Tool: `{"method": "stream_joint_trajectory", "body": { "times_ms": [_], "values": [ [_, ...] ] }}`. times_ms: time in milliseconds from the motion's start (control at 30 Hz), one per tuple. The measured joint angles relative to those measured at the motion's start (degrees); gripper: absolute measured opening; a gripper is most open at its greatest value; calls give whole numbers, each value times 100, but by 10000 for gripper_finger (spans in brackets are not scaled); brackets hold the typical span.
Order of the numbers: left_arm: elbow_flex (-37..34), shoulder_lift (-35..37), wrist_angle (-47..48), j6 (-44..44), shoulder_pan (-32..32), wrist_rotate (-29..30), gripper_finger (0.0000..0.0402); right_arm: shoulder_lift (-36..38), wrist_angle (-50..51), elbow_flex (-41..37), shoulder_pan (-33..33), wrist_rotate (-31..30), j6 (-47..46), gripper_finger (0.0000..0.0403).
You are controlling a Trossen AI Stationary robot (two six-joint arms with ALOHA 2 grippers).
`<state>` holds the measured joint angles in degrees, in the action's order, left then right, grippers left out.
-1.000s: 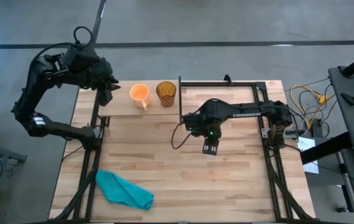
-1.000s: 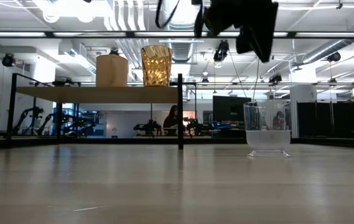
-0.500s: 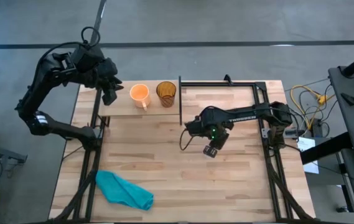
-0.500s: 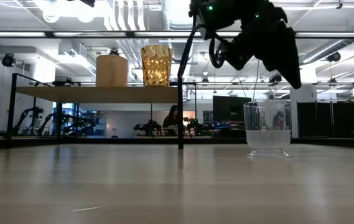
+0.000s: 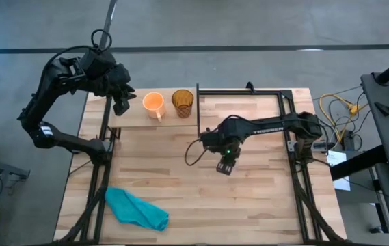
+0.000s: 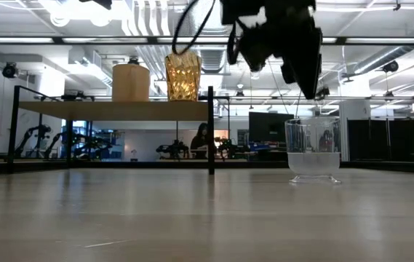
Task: Stack small to large cups/mugs on shelf
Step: Put the transparent mug on the shelf
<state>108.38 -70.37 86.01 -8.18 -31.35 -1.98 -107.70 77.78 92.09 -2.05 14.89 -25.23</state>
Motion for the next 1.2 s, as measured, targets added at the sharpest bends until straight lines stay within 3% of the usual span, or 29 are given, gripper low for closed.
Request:
{"method": "stream_joint_trajectory", "body": {
  "times_ms": [233, 467, 833, 1200],
  "values": [
    [0, -8, -1, -23, 0, 2, 89, 9, -23, 241, -197, 377, 565, 84],
    [0, -44, -1, -10, 0, 2, 89, -10, -29, 72, -315, 367, 368, 84],
    [0, -50, -4, -1, 0, 2, 89, -13, -330, -54, -329, -248, 273, 84],
    [0, -48, -4, 30, 0, 2, 89, -15, -668, -303, -345, -288, 218, 84]
  ]
}}
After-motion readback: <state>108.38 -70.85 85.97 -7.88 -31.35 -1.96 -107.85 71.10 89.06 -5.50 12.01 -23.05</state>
